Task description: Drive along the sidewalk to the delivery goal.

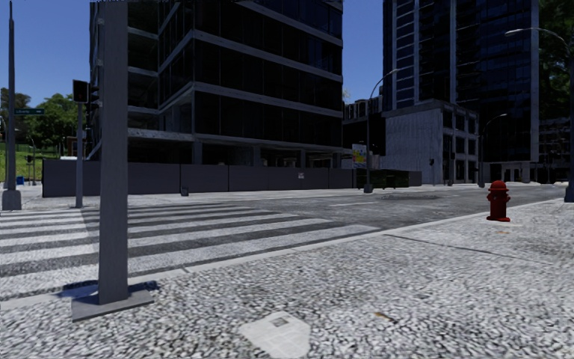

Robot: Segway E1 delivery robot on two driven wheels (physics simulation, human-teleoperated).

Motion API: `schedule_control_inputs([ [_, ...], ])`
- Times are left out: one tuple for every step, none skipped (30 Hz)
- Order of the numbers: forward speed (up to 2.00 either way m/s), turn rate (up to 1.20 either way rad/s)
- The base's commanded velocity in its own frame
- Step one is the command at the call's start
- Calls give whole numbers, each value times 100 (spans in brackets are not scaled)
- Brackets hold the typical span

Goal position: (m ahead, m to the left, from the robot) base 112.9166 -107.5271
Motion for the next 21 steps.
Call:
schedule_control_inputs([
  [0, -120],
  [0, -120],
  [0, -120],
  [0, -120],
  [0, -120],
  [0, -120],
  [0, -120],
  [0, -120],
  [0, -120],
  [0, -120],
  [0, -120],
  [0, -120],
  [0, -120],
  [0, -120],
  [0, -120],
  [0, -120],
  [0, -120],
  [0, -63],
  [0, 0],
  [73, 0],
  [151, 0],
])
